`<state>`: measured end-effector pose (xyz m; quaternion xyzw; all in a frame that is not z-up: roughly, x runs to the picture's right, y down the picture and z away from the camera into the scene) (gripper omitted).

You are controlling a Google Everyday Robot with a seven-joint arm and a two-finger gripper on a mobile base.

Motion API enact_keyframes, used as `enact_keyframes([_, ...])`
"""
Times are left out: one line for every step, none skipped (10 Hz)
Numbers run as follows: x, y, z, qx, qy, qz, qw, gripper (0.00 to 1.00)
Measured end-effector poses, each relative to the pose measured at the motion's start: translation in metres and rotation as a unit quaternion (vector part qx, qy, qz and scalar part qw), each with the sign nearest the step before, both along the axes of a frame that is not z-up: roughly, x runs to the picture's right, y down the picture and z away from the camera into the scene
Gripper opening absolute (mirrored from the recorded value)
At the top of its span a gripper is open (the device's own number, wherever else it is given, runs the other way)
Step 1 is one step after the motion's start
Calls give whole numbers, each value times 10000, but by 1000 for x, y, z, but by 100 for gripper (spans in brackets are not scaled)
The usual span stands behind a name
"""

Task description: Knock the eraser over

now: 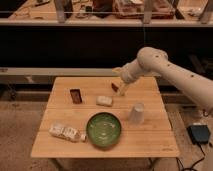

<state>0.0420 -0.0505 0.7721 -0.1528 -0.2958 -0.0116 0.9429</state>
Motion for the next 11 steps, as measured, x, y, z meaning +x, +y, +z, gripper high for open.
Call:
enact_keyframes([-24,-7,6,88,-210,94,9997,53])
enact_keyframes([-45,-12,14,141,-378,182,9990,43])
enact_keyframes([-66,-15,25,199,-542,256,9980,31])
enact_keyframes([-78,-17,33,229,-635,291,9973,23])
enact_keyframes([-93,-18,44,245,-754,327,9963,12])
enact_keyframes([-109,-17,56,201,-888,365,9952,3])
enact_keyframes([-122,-16,66,144,-1002,378,9941,0])
enact_keyframes([-132,-14,76,97,-1087,358,9934,0])
enact_keyframes([-143,-13,87,62,-1168,332,9926,0])
enact_keyframes([-150,-14,98,40,-1202,339,9922,0])
enact_keyframes([-156,-16,107,33,-1215,364,9919,0])
